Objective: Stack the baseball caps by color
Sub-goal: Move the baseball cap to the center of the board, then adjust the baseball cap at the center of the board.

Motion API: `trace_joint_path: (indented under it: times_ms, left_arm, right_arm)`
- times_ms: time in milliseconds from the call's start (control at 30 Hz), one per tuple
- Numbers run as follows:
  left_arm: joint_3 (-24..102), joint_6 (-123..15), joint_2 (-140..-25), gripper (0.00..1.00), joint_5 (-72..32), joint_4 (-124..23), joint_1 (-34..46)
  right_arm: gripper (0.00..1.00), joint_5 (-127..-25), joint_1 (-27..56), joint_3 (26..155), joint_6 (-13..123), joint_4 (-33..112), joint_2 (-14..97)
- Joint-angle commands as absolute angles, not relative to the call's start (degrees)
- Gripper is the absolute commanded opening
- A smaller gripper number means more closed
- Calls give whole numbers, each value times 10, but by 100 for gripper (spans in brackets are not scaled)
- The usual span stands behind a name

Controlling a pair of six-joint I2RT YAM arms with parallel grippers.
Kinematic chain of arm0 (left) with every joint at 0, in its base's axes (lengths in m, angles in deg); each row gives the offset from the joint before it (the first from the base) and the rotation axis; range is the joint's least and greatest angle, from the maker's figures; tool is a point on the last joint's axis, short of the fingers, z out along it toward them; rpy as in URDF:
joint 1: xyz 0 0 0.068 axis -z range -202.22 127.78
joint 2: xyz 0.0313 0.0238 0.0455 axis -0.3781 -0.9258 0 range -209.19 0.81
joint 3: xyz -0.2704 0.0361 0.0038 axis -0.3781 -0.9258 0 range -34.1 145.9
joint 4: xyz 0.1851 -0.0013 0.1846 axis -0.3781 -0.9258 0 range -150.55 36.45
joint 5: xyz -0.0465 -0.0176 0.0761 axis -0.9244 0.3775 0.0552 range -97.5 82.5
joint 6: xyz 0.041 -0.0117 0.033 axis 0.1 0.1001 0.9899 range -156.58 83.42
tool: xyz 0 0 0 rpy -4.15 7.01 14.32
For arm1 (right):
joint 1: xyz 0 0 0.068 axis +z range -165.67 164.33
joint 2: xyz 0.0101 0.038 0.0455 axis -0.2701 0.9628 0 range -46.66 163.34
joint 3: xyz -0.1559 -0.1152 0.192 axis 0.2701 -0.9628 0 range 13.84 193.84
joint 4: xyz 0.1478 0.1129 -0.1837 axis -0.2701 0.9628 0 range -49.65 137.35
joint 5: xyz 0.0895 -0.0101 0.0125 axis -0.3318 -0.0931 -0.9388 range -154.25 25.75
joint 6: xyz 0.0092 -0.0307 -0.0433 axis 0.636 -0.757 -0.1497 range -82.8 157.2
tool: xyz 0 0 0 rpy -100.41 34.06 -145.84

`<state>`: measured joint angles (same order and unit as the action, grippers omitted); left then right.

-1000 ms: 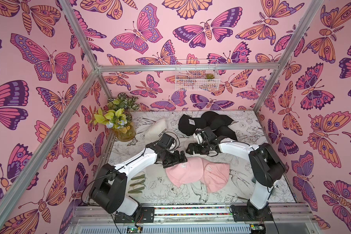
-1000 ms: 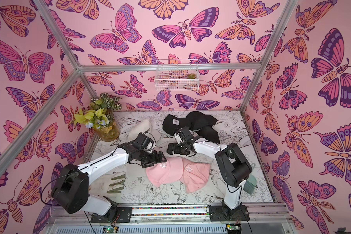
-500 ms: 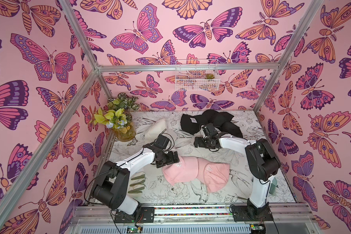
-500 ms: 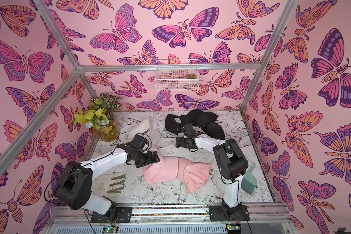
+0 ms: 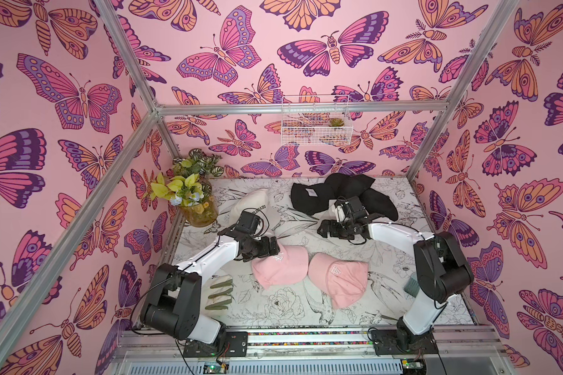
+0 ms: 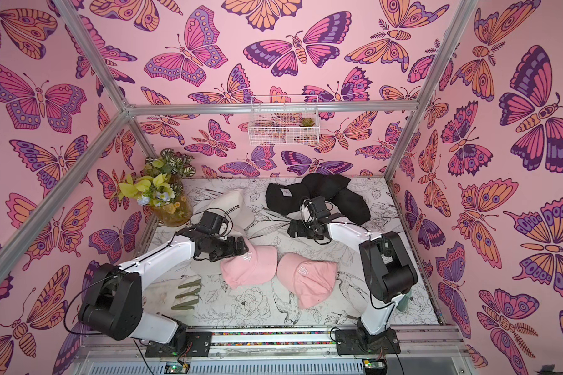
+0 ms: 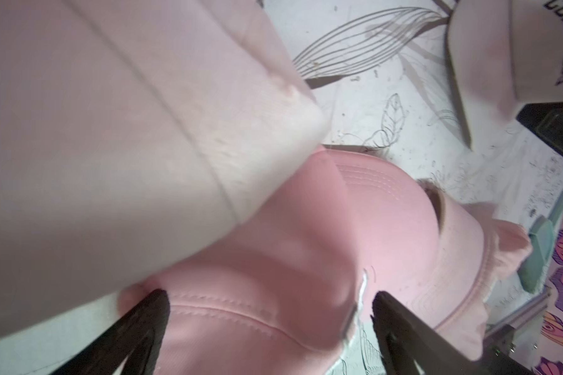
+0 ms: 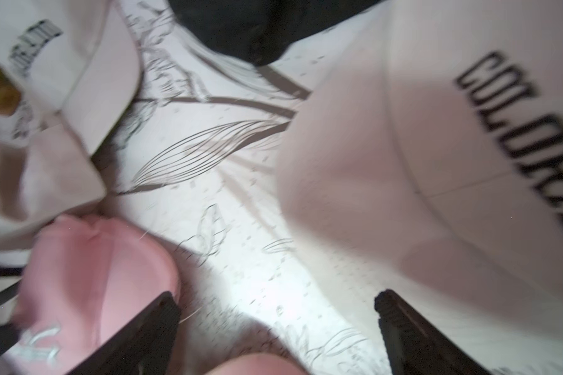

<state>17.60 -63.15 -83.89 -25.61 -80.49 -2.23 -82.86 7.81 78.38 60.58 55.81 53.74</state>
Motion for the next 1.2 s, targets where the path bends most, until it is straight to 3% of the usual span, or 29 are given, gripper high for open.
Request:
trace_joint_path:
  times_ms: [0, 200, 333, 533, 733, 967, 1167]
  left_arm:
    - [161, -610, -832, 100, -304, -809, -23]
    - [162, -614, -824, 100, -313, -806, -20]
    - [158, -621, -804, 100, -287, -810, -20]
    - [186, -648, -768, 100, -215, -854, -3]
    - [251, -637, -770, 100, -151, -867, 87]
    - [338, -609, -844, 100, -228, -865, 182]
    - [401, -579, -931, 100, -344, -864, 249]
  right_arm:
    - [100, -948, 88, 805, 568, 620, 542]
    - [98, -948, 110, 828, 531, 733, 550]
    - [98, -863, 110, 827, 492, 820, 529]
    - [99, -786, 110, 775, 528, 867, 385]
    - [99, -749, 106, 671, 603, 891, 252]
    - [94, -749, 105, 557, 718, 927, 150]
    - [86, -802, 105, 479, 774, 843, 126]
